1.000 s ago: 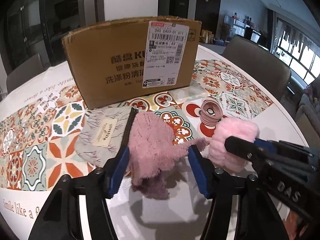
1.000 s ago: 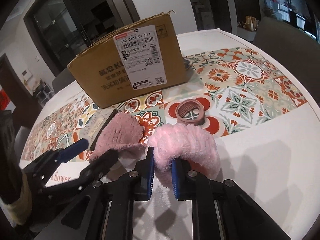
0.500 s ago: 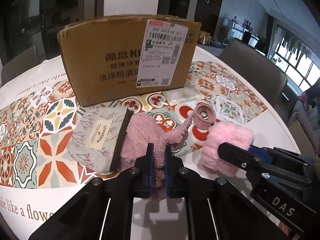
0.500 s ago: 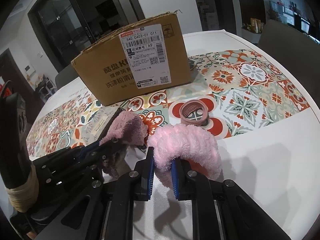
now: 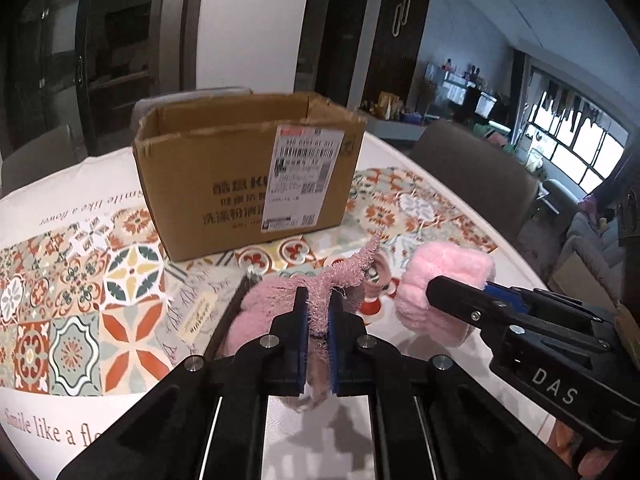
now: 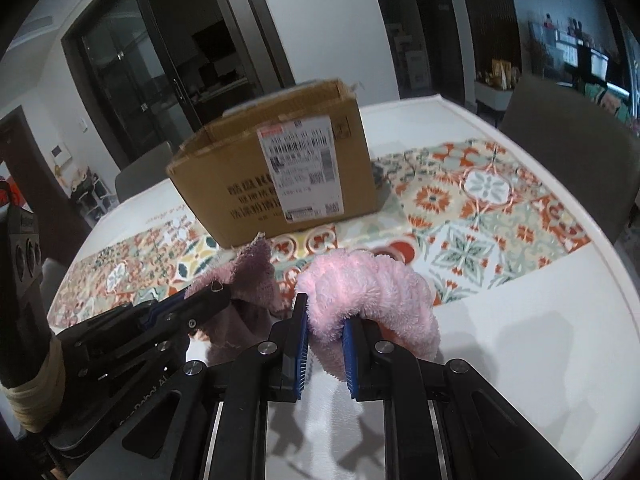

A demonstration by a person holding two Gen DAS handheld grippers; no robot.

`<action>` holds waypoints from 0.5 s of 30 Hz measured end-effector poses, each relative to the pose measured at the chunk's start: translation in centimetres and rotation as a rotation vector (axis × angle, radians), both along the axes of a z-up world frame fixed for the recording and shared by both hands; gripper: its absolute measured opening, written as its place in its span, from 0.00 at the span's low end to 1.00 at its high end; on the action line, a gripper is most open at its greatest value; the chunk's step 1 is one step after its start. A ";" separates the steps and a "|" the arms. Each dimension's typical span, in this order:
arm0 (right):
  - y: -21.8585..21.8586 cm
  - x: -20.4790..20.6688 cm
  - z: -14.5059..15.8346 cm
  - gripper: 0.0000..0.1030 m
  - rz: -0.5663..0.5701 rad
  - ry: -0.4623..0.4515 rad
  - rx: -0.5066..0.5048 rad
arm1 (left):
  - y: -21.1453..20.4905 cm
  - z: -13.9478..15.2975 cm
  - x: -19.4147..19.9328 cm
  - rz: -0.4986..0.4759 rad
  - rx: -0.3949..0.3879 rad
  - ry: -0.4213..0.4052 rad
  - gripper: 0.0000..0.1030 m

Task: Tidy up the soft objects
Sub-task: 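Lift both pink items and carry them over the cardboard box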

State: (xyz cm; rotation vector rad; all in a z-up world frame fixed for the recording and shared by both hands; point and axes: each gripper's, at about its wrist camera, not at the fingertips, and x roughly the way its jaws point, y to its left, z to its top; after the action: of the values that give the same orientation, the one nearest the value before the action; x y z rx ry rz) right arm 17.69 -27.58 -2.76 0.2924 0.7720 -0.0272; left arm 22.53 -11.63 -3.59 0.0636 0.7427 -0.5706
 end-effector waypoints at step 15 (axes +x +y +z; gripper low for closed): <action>2.3 -0.5 6.0 0.16 0.009 -0.107 -0.046 | 2.3 5.9 -0.5 0.002 -0.042 -0.106 0.09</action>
State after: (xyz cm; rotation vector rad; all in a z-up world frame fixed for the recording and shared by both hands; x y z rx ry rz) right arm 17.18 -25.29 3.28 0.2446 0.6654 -0.0208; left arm 21.99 -9.29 2.31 0.0537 0.6277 -0.5764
